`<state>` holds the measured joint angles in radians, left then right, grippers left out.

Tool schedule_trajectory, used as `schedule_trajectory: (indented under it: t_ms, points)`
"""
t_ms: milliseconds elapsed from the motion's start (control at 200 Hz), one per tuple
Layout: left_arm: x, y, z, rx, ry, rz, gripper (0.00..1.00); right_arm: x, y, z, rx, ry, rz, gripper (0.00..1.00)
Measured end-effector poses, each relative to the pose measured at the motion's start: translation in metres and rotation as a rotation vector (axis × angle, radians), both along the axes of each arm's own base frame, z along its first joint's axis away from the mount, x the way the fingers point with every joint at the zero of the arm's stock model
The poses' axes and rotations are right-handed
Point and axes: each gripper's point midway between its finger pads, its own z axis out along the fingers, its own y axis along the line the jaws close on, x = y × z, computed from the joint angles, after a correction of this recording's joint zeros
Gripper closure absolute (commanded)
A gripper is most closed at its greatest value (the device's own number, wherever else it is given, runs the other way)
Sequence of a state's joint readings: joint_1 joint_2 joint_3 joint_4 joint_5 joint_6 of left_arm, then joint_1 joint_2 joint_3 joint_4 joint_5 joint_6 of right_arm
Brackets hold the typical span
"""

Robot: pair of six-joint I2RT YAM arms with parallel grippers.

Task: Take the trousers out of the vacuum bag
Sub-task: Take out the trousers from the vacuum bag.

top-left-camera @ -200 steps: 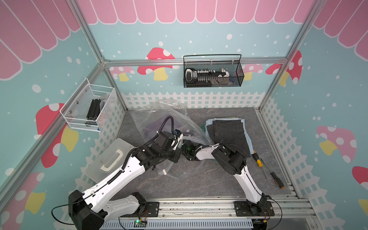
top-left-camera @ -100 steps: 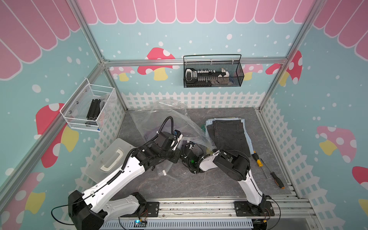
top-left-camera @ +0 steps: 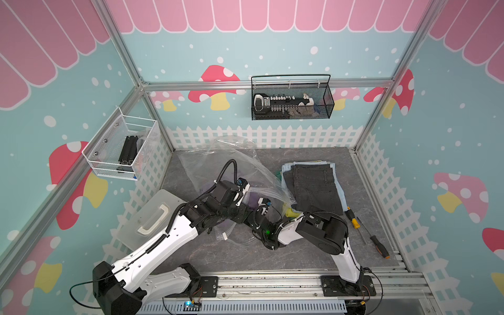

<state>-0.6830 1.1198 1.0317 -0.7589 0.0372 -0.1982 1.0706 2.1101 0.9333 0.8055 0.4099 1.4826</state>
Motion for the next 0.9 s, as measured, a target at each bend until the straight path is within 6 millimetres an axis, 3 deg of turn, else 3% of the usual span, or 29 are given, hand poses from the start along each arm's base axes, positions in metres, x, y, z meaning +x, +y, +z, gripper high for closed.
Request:
schedule_trajectory:
  t_ms: [215,440,735,900]
  points:
    - [0.001,0.002,-0.001,0.008,-0.003,0.005,1.0,-0.011,-0.007,0.0,0.0,-0.001,0.012,0.99]
    - [0.0,0.003,-0.002,0.014,-0.002,0.005,1.0,-0.019,-0.013,-0.004,-0.014,0.003,0.024,0.64]
    - [0.001,0.003,-0.002,0.019,-0.005,0.006,1.0,-0.024,-0.031,0.004,-0.032,-0.007,0.021,0.5]
    - [0.001,0.003,-0.002,0.023,-0.006,0.003,1.0,-0.011,-0.047,0.004,-0.035,-0.002,-0.004,0.43]
